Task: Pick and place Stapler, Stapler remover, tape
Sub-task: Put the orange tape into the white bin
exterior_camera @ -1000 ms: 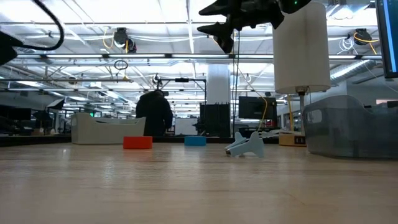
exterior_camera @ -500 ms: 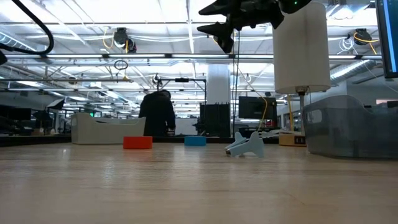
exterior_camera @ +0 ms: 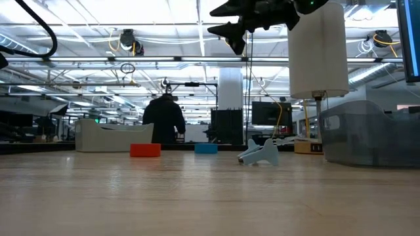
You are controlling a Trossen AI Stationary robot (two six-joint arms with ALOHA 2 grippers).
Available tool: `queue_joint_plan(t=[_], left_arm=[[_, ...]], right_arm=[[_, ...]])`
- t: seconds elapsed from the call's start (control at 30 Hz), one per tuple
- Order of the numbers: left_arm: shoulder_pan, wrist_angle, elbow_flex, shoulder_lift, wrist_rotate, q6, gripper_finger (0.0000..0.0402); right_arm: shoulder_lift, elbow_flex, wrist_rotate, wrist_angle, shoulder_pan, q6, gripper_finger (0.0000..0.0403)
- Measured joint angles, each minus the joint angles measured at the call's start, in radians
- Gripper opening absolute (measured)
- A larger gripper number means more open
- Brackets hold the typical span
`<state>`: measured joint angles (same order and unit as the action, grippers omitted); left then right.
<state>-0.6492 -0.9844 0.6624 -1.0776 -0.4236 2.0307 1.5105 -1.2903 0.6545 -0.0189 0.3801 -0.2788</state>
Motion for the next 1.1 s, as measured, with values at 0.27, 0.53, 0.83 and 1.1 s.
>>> queue_joint_plan(t=[0.27, 0.53, 0.83, 1.1], left_arm=[[0.05, 0.061, 0.063, 0.072, 0.106, 0.02, 0.0175], [0.136, 0.063, 0.193, 0.158, 0.536, -0.164, 0.0175], [0.365, 0.196, 0.246, 0.086, 0.687, -0.786, 0.0175], [0.622, 0.358, 0.246, -0.075, 0.587, -1.257, 0.0175]], right_arm=[[0.03, 0.0, -0.138, -0.013, 0.0, 0.107, 0.0178], [0.031, 0.001, -0.281, -0.064, -0.06, 0.261, 0.0178], [0.03, 0.001, -0.297, -0.061, -0.13, 0.306, 0.0177], [0.014, -0.001, -0.34, -0.071, -0.127, 0.244, 0.018]])
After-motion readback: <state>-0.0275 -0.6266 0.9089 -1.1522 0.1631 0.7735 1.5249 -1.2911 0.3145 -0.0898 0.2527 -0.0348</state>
